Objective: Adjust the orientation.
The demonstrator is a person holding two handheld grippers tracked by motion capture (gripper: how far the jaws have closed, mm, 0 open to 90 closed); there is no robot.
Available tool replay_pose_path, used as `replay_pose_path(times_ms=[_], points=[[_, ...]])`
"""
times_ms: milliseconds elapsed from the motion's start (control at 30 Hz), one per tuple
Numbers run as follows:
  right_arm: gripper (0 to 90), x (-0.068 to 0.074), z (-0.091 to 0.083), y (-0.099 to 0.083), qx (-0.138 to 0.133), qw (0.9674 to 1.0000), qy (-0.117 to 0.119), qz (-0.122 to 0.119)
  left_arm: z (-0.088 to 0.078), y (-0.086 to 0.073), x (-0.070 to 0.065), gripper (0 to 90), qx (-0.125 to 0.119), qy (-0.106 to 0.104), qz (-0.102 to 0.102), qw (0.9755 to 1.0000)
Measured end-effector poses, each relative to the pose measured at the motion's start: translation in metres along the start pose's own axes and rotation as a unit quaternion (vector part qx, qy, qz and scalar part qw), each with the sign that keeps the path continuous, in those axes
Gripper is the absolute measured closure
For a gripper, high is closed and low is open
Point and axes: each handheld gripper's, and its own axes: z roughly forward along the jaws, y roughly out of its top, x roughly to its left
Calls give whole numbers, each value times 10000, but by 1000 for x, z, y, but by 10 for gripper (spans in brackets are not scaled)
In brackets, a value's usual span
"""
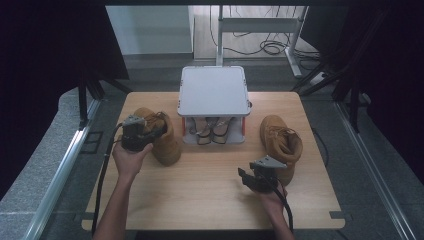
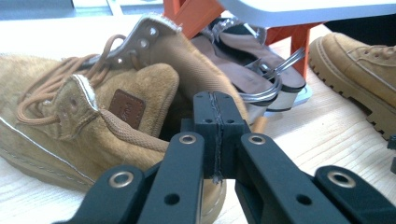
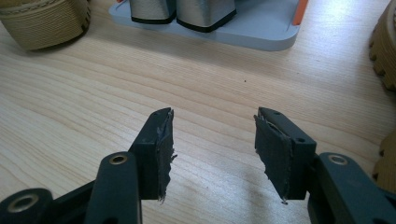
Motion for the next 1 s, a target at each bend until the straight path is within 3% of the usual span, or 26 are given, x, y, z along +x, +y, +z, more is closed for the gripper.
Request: replay_pose_path(times_ms=[167,300,733,1000], points=[[467,-1,0,0,-27,10000,-14,8,-19,-5,-16,897,-180,-40,247,9995],[467,1,1,0,15,10000,-7,-10,-22,-15,-26,896,-111,-147,327,9993],[466,2,3,-2,45,10000,-15,-38,21,-45,-46,897,278,-353,298,9985],[467,1,3,-2,46,10000,-35,-39,41,-53,-50,898,267,-291,265,9989]])
